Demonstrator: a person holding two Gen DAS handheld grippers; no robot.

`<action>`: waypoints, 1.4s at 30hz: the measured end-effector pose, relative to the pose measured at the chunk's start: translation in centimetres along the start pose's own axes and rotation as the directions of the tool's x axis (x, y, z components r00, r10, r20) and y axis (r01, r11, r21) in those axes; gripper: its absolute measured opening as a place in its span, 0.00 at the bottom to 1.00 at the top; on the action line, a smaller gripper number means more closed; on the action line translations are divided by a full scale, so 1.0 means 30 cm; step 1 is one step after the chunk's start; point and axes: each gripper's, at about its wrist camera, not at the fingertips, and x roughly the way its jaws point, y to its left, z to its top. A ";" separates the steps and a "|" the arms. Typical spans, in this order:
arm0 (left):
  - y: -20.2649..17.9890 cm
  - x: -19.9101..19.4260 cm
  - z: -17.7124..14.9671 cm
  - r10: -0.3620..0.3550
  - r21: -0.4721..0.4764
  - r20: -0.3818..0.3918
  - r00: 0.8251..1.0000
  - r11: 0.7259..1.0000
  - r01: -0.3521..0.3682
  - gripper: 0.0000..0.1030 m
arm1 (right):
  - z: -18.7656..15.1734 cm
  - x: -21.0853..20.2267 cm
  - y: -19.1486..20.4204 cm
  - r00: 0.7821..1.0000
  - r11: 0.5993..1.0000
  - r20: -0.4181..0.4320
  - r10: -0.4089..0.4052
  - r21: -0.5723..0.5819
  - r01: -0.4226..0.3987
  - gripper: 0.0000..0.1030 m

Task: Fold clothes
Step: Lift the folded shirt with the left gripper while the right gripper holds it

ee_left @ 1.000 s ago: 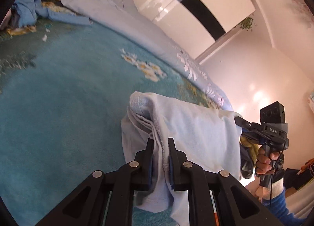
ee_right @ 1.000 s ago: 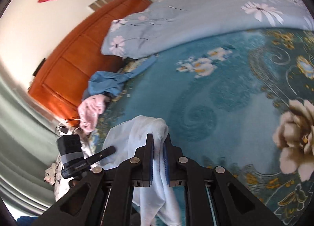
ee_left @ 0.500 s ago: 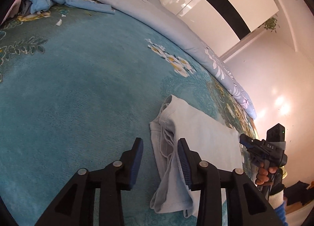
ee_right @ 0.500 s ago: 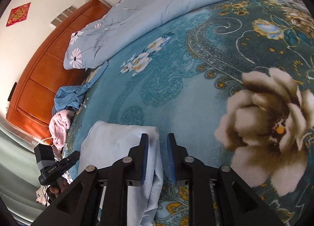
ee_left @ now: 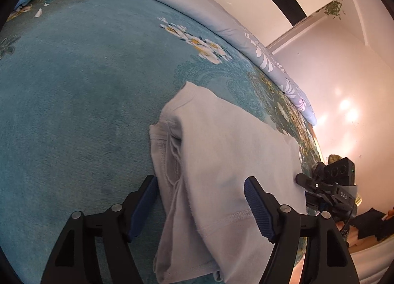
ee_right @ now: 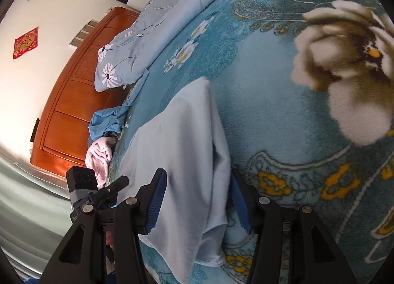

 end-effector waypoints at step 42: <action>-1.306 0.070 0.041 -0.530 0.263 -0.111 0.840 0.800 0.540 0.10 | 0.066 -1.332 0.195 0.869 0.928 0.413 -0.272 -0.127 0.351 0.09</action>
